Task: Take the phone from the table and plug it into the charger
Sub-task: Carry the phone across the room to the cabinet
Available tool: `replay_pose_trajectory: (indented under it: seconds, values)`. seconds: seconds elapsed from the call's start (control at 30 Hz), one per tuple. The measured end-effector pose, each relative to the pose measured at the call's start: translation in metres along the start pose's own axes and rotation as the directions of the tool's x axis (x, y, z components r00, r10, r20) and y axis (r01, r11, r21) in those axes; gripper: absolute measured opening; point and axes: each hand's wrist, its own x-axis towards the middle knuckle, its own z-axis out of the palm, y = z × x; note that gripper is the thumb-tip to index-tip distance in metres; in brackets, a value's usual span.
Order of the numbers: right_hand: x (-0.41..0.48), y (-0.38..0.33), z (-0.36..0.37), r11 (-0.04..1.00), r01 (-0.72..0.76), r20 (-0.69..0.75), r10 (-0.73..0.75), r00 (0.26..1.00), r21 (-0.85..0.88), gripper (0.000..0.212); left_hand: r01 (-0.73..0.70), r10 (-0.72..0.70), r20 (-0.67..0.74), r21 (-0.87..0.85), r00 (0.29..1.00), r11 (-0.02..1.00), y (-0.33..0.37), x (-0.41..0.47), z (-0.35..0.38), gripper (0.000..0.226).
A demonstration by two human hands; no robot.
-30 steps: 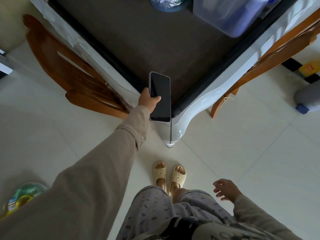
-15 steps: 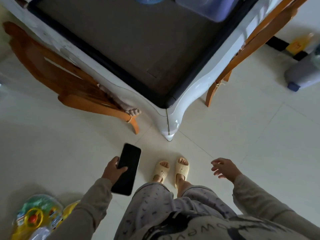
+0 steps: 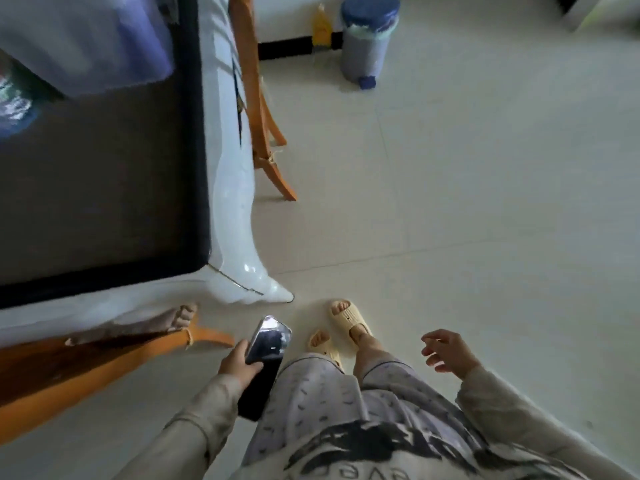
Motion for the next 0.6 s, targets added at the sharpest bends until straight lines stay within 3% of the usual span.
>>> replay_pose_trajectory:
  seconds: [0.1, 0.2, 0.37, 0.6]
  values:
    - [-0.011, 0.053, -0.012, 0.981, -0.105, -0.06, 0.116, 0.991, 0.165, 0.009, -0.11, 0.105, 0.056, 0.107, 0.993, 0.988, 0.045, 0.004, 0.014, 0.057]
    - [-0.023, 0.098, -0.016, 0.924, -0.177, -0.093, 0.22, 0.971, 0.34, 0.008, -0.256, 0.242, 0.1, 0.172, 0.965, 0.951, 0.097, 0.002, 0.03, 0.018]
    - [-0.034, 0.146, -0.019, 0.837, -0.234, -0.108, 0.327, 0.939, 0.494, 0.024, -0.455, 0.437, 0.126, 0.219, 0.89, 0.863, 0.182, -0.002, 0.057, 0.018]
    - [-0.013, 0.154, -0.072, 0.718, -0.239, -0.103, 0.397, 0.912, 0.654, 0.009, -0.516, 0.481, 0.189, 0.269, 0.856, 0.813, 0.272, 0.007, 0.113, 0.018]
